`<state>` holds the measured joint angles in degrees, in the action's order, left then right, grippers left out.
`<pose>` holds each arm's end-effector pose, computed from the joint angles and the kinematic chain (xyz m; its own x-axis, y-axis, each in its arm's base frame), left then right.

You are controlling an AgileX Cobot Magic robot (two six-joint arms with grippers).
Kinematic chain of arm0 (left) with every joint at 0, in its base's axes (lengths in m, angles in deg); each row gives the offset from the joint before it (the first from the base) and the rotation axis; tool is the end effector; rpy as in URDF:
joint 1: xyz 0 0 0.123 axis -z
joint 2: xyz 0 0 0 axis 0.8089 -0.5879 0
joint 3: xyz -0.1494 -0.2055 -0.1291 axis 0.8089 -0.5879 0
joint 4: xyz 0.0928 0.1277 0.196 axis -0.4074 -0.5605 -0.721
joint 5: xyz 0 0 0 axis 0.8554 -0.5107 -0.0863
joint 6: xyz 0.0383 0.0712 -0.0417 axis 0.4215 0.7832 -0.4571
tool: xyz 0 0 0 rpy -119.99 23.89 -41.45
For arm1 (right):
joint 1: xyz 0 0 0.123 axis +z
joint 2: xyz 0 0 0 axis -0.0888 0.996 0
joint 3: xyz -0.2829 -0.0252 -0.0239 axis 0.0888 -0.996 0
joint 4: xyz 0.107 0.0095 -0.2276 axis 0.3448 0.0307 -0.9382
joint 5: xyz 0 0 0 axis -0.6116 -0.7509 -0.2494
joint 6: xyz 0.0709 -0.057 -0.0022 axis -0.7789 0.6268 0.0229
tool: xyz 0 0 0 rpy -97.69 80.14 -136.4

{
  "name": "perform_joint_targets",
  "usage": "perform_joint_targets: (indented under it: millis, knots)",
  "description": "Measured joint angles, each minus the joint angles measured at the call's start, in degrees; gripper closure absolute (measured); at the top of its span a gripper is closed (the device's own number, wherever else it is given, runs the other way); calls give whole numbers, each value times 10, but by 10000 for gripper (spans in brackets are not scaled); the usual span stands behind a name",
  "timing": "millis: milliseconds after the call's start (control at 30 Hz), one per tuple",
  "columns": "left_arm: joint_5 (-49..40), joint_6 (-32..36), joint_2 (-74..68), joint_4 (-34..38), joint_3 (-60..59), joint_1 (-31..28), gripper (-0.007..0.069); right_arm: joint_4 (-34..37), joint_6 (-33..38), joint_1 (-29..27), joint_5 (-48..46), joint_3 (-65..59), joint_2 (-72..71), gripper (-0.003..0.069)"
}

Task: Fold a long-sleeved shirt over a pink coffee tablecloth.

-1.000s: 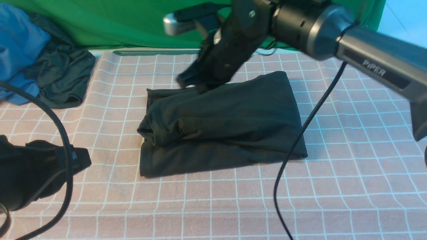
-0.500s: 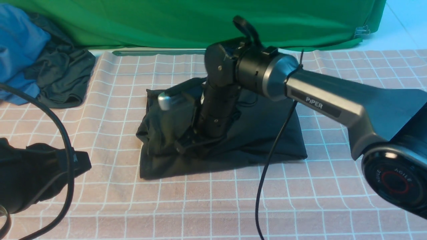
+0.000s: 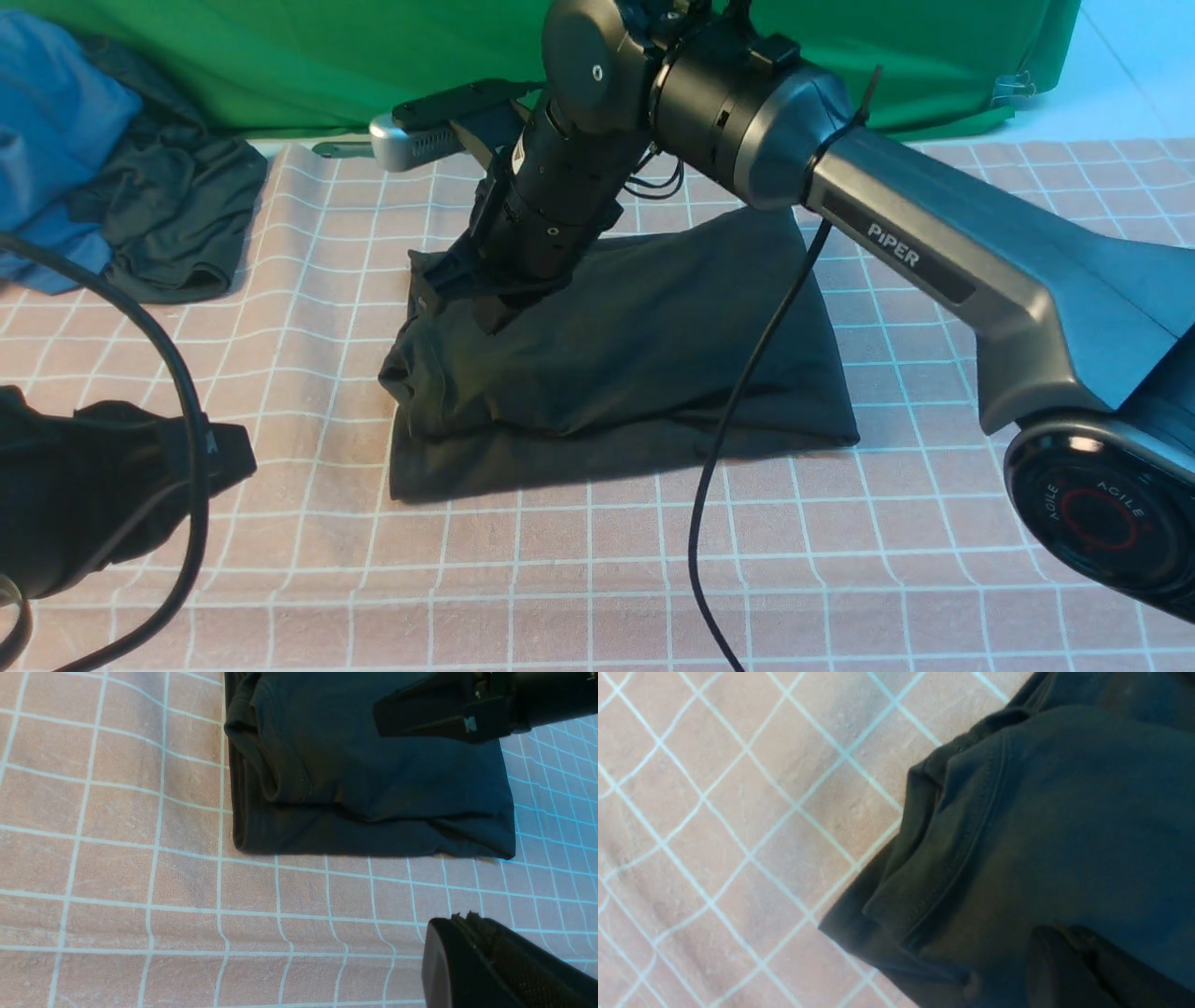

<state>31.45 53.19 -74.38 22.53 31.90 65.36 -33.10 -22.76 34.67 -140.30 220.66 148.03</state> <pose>0.1213 -0.0409 0.3162 -0.6830 -0.3152 -0.6589 0.0276 0.8903 -0.4545 0.3866 0.3460 0.2491 -0.7282 -0.5194 -0.4472 -0.6507 0.7288 0.2131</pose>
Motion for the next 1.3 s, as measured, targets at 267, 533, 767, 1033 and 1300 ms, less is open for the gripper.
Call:
perform_joint_targets:
  millis: [267, 533, 767, 1033, 1300]
  knots:
    - [10, 0, 0, -1, 0, 0, 610, 45, -26, 34, 43, 0, 79, 622]
    - [15, -11, 0, -1, 0, 0, 610, 64, 0, 49, 66, 42, 88, 622]
    - [13, -49, -26, 2, 3, 0, 610, 46, 18, -5, -27, 139, 62, 620]
    - [-29, -51, -137, 1, 57, 0, 610, 39, 60, -78, -32, 32, -62, 620]
    - [-27, -47, -275, 3, 138, 0, 610, -10, 109, -146, -31, -257, -227, 622]
